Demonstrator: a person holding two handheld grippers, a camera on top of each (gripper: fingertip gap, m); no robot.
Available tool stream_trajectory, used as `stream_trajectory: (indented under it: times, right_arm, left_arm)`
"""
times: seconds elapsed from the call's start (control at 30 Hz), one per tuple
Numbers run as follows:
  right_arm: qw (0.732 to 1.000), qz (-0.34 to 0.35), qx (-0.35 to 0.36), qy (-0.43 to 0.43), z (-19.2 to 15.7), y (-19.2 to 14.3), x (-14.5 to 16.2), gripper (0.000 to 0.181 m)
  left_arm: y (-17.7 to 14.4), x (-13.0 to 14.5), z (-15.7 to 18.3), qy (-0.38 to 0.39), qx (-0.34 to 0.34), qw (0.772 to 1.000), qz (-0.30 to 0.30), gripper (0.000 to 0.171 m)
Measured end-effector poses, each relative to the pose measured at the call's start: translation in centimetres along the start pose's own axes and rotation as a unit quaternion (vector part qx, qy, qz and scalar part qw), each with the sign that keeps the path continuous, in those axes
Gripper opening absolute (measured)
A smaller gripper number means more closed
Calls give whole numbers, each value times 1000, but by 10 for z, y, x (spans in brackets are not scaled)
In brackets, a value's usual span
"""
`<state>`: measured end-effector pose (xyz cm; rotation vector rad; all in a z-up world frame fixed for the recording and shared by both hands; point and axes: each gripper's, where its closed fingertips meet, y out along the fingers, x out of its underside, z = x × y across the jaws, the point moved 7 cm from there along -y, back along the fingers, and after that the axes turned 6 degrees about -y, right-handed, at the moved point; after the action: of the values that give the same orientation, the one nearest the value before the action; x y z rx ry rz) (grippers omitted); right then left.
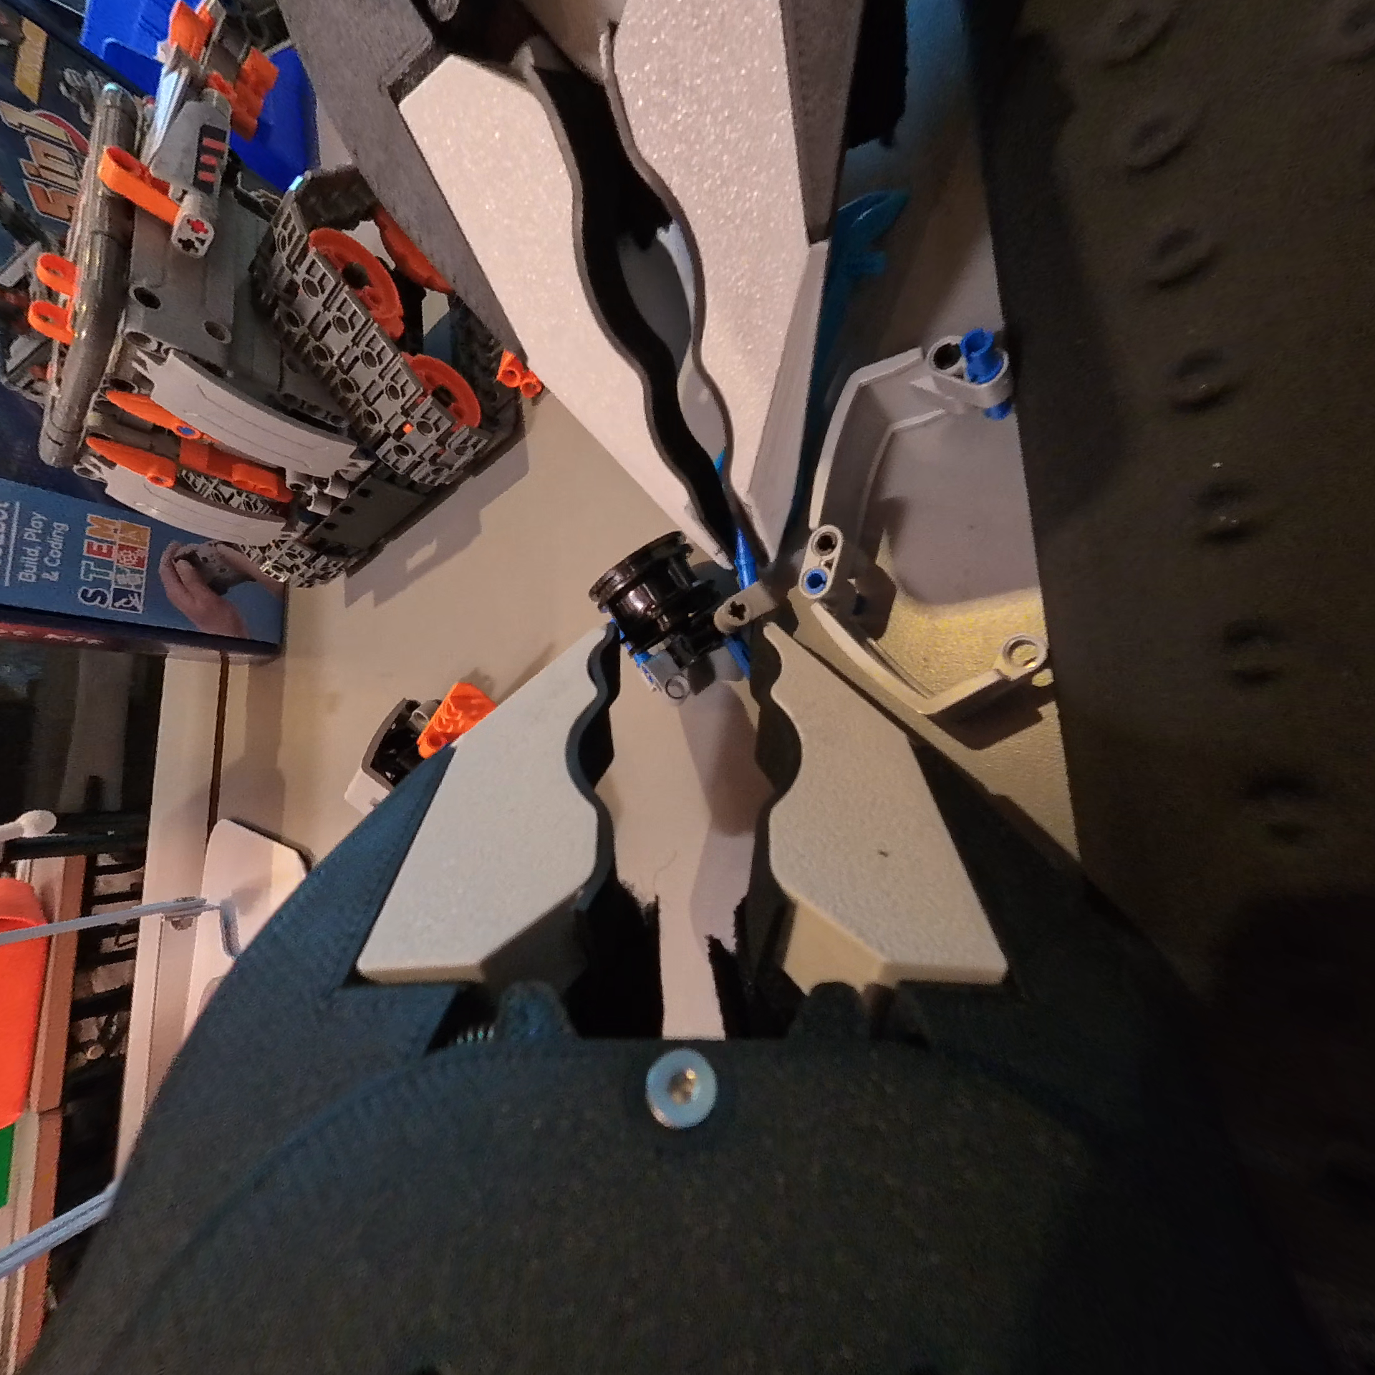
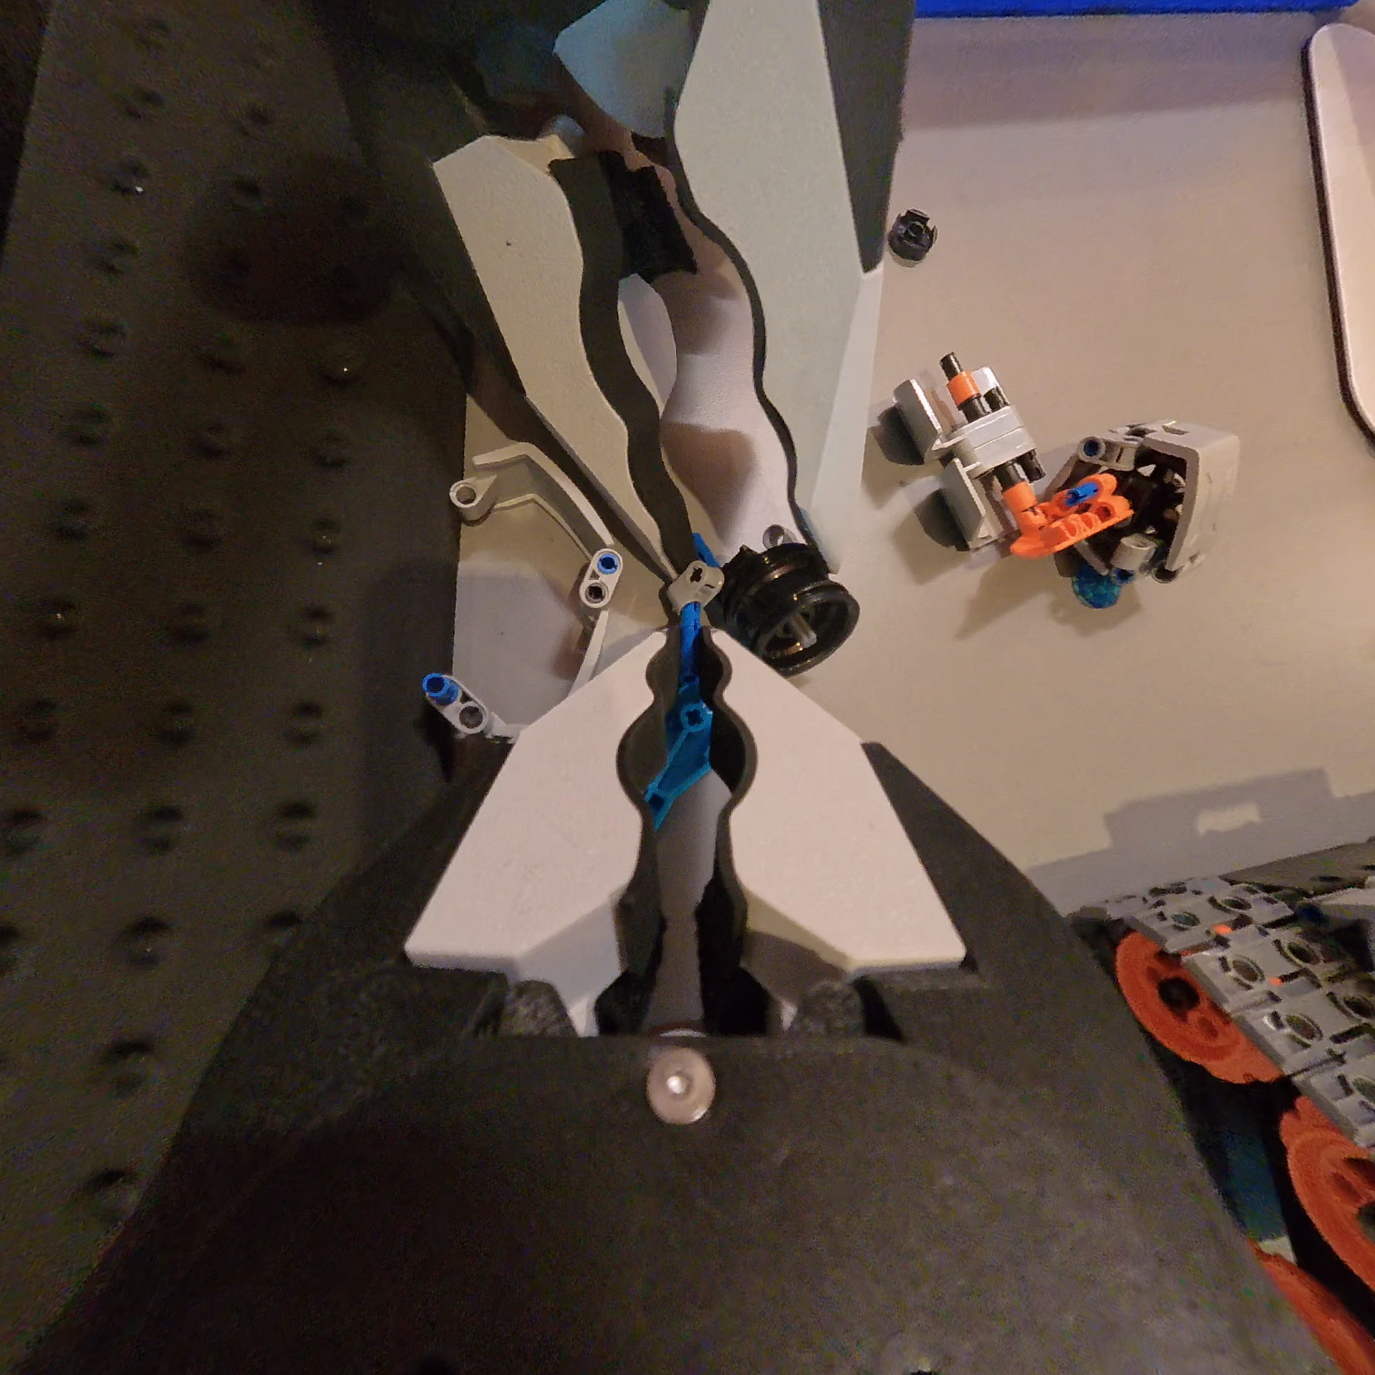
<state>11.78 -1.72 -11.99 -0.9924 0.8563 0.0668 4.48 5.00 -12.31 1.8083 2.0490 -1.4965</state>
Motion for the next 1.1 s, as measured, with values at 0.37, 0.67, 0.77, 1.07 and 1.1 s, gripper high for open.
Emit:
stream_trajectory:
  times: [0.37,0.67,0.77,1.07,1.1]
  right_arm:
    - [999,3,-28,-28,1,2,0,0]
    - [997,17,-47,-51,2,4,0,0]
    - [997,15,-55,-57,3,5,0,1]
    - [998,7,-56,-38,11,6,-3,3]
    - [998,5,-50,-34,12,4,-3,5]
  left_arm:
    - [-1,1,1,6,0,1000,17,31]
    - [-1,4,0,-19,16,999,36,32]
    - [-1,5,0,-22,18,999,40,31]
    - [1,8,-6,-64,26,997,38,32]
    - [2,7,-7,-76,29,996,39,32]
